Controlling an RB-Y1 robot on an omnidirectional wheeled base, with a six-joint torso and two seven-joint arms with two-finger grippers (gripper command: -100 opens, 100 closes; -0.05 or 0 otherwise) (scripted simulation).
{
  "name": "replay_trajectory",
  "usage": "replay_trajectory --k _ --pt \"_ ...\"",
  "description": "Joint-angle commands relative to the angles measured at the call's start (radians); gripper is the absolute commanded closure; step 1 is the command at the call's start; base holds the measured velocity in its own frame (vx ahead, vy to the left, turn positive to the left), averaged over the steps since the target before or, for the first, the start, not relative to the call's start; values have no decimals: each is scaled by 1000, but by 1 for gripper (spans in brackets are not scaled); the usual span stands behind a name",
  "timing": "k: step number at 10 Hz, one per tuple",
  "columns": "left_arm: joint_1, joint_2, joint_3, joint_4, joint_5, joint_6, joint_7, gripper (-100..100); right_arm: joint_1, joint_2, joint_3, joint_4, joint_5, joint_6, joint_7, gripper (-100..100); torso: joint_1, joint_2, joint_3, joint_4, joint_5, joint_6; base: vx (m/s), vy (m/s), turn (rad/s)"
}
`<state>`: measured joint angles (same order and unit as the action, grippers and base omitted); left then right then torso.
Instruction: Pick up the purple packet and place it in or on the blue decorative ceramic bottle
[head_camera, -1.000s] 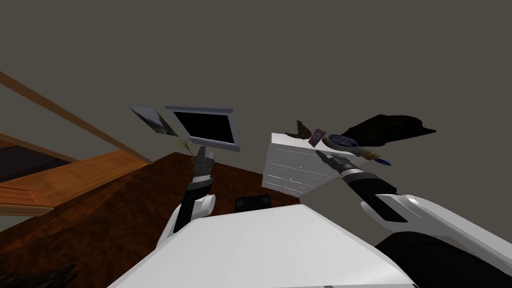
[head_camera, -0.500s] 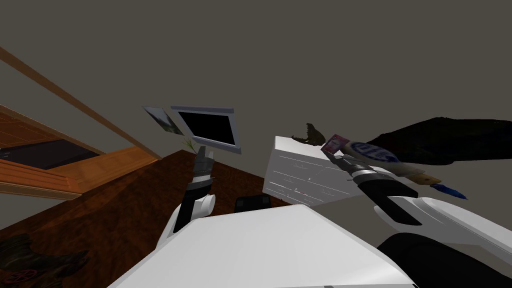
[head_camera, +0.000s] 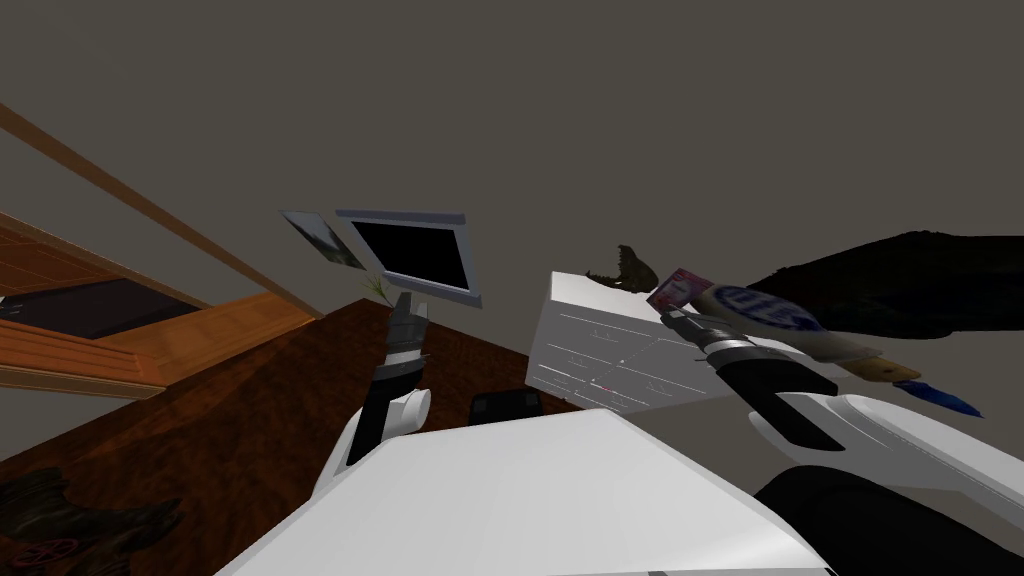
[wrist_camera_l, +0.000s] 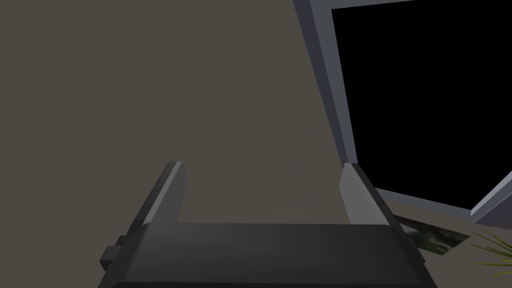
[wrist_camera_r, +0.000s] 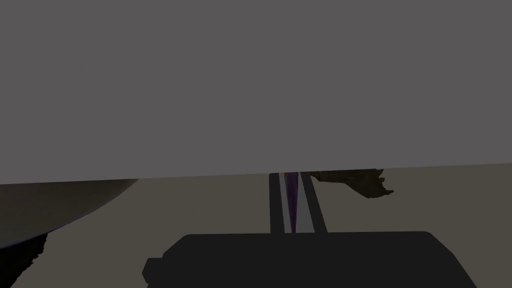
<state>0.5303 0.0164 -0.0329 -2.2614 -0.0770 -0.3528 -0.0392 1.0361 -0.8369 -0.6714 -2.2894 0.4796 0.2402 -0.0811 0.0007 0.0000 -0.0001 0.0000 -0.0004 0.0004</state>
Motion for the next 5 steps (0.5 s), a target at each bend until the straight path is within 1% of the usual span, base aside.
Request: replay_trajectory --k 1,3,4,5 --pt "0 0 0 0 0 0 0 0 0 0 0 0 0 0 0 100 0 0 0 0 0 0 0 0 0" --pt "0 0 0 0 0 0 0 0 0 0 0 0 0 0 0 100 0 0 0 0 0 0 0 0 0" --pt "0 0 0 0 0 0 0 0 0 0 0 0 0 0 0 0 0 0 0 0 0 0 0 0 0" --pt "0 0 0 0 0 0 0 0 0 0 0 0 0 0 0 100 0 0 0 0 0 0 0 0 0"
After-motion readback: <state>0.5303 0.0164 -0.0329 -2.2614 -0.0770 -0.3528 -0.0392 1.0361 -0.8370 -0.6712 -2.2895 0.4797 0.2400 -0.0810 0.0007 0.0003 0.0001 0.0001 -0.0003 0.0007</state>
